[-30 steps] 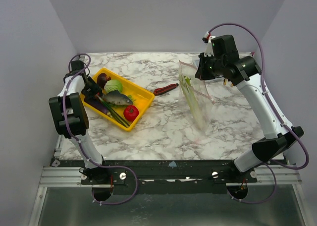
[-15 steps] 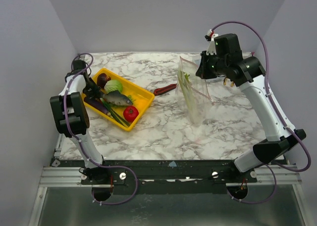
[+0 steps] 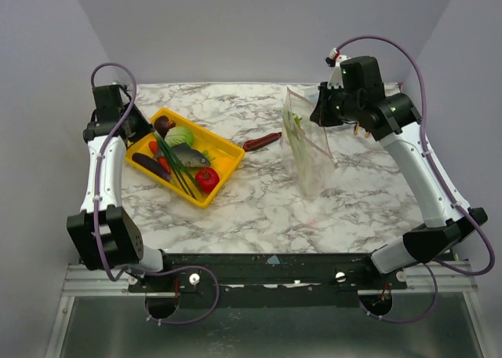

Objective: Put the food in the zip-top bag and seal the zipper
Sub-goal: Pick up the fake vegetable from the bin, then place the fake vegetable in the zipper food storage bag.

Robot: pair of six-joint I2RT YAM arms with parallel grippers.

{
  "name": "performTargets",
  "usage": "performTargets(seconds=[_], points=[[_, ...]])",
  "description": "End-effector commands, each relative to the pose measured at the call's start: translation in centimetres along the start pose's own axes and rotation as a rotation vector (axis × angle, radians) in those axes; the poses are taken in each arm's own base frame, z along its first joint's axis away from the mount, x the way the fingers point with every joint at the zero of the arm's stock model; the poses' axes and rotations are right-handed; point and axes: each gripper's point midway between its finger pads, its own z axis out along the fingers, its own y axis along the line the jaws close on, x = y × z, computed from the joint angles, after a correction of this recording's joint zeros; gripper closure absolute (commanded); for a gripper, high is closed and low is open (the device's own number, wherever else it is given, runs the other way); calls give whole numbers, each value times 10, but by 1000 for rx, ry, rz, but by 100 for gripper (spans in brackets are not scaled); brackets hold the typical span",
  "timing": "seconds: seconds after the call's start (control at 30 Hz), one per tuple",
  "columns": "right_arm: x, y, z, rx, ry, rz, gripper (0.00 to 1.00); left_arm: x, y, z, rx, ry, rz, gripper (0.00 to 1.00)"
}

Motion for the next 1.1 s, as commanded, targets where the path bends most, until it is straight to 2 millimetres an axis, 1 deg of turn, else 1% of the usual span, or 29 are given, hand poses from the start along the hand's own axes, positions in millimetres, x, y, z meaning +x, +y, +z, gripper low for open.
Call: performTargets(seconds=[0.0, 0.13, 0.27, 0.43, 0.5, 0.53, 0.67, 0.73, 0.8, 0.83, 0.9, 0.93, 1.0, 1.03, 1.07], points=[[-11, 5, -6, -28, -55, -2, 100, 4, -45, -39, 185, -66, 107, 100], [-13, 6, -7, -31, -63, -4, 100, -5, -80, -77, 269, -202, 250, 100], [-12, 7, -5, -42, -60, -4, 100, -9, -112, -108, 378, -279, 305, 100], [-11, 7, -3, -43, -56, -3, 100, -6, -136, -134, 502, -260, 262, 100], [-12, 8, -3, -44, -61, -2, 100, -5, -145, -148, 554, -235, 209, 100], [-12, 7, -3, -42, -60, -1, 100, -5, -153, -157, 611, -219, 167, 100], [-13, 3, 0, -17, -70, 4, 100, -6, -188, -209, 896, -128, -15, 100], [-16, 2, 2, -11, -90, 12, 100, -2, -210, -242, 1060, -71, -51, 100], [-21, 2, 4, -9, -112, 25, 100, 1, -228, -276, 1203, -34, -71, 100], [-23, 2, 4, -9, -122, 28, 100, 2, -236, -293, 1273, -21, -73, 100], [-28, 3, 3, -8, -142, 37, 100, 7, -246, -317, 1370, 8, -52, 100], [-30, 3, 2, -8, -151, 40, 100, 10, -250, -325, 1394, 19, -37, 100], [-33, 4, 0, -12, -168, 47, 100, 12, -252, -333, 1397, -7, 26, 100], [-34, 4, -1, -14, -174, 49, 100, 9, -250, -329, 1342, -68, 93, 100], [-35, 5, -2, -20, -181, 52, 100, 8, -243, -316, 1232, -125, 153, 100]])
